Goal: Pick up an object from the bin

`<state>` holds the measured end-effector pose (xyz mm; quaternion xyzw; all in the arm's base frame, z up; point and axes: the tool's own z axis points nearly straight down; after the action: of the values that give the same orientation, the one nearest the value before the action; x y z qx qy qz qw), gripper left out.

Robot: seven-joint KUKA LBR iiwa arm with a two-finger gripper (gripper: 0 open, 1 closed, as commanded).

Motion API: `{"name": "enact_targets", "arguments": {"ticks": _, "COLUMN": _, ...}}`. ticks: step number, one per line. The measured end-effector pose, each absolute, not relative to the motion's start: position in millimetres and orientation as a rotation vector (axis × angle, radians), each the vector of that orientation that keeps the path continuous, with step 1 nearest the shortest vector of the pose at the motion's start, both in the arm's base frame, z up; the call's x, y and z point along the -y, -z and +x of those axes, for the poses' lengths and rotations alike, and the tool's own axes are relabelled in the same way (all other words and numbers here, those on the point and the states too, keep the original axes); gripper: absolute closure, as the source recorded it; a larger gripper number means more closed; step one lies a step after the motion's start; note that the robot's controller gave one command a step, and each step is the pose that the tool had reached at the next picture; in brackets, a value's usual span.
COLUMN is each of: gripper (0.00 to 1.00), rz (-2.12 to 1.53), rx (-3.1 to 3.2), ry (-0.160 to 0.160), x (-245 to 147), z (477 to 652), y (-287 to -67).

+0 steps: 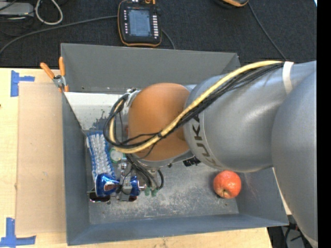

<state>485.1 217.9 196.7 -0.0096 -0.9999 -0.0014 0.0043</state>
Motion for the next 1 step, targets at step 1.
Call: {"name": "enact_targets", "arguments": {"ticks": 1, "gripper": 1.0, "rz": 0.056, "rx": 3.132, "ry": 0.004, "x": -225.9, "z": 481.9, "y": -236.4}}
